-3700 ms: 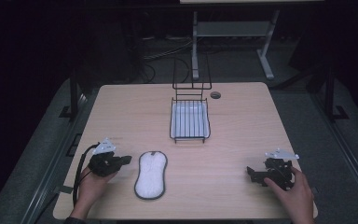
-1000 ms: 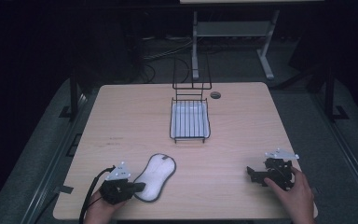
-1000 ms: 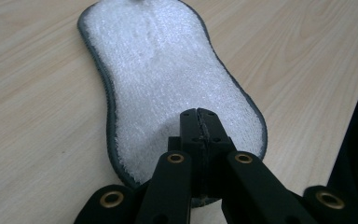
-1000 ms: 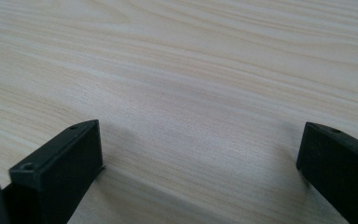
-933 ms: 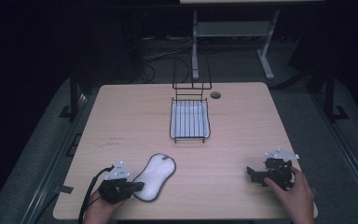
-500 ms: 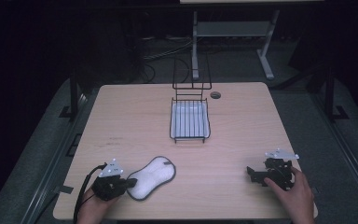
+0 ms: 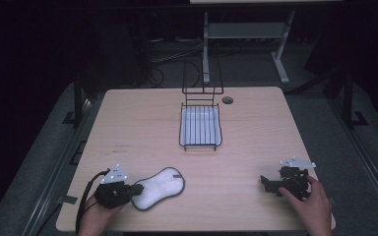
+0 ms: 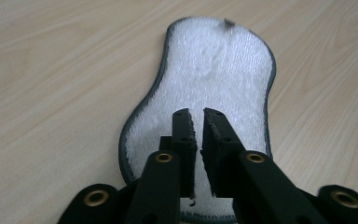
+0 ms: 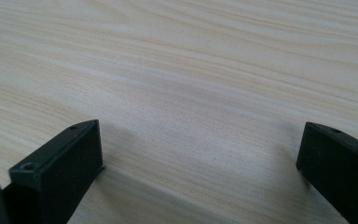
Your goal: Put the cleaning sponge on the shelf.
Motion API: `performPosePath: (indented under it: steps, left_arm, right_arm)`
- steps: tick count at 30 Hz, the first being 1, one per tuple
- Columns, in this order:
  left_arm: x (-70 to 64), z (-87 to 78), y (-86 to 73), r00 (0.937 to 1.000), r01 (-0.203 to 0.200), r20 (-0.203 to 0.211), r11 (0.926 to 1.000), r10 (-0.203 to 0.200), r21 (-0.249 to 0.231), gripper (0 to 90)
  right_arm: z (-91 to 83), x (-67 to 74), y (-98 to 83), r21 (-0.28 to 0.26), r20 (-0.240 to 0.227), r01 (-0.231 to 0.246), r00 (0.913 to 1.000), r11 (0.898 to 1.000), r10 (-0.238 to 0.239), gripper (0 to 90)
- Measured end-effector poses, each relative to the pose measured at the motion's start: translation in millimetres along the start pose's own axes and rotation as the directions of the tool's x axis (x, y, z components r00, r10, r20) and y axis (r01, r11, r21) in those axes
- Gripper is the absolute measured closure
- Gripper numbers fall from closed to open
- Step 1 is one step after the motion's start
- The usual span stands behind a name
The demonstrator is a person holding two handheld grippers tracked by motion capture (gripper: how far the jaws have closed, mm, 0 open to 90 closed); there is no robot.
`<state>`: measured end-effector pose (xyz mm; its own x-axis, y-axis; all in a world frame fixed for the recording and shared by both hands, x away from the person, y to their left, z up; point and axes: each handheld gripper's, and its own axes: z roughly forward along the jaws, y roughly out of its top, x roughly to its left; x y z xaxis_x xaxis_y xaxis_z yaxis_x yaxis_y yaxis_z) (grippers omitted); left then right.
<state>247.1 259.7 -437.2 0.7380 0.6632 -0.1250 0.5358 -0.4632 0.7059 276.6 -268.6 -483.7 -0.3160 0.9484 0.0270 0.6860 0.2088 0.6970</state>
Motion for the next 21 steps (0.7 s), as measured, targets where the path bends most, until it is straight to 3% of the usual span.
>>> performPosePath:
  steps: [4,7,8,12,21]
  left_arm:
    - [2.0,-0.3,4.8,1.0,-0.001,0.004,0.9999,0.001,-0.011,71.7]
    - [3.5,0.4,8.8,1.0,-0.004,0.005,0.9999,0.004,-0.016,58.6]
    - [4.6,1.4,11.0,0.9999,-0.003,0.015,0.9999,0.003,-0.014,58.6]
    - [6.9,7.6,17.4,0.999,-0.026,0.036,0.9997,0.026,-0.002,44.3]
    - [11.1,23.0,27.9,0.9969,-0.059,0.054,0.998,0.058,0.022,26.4]
  right_arm:
    - [0.0,0.1,0.0,0.0,0.0,-0.001,1.0,1.0,0.001,0.0]
    - [-0.1,0.1,0.0,0.0,-0.001,-0.001,1.0,1.0,0.001,0.0]
    - [0.1,0.0,0.0,0.0,0.0,0.001,1.0,1.0,-0.001,0.0]
    - [0.2,0.0,0.1,-0.001,0.0,0.0,1.0,1.0,0.0,0.0]
    - [0.4,0.2,0.3,0.0,0.001,-0.002,1.0,1.0,0.002,0.0]
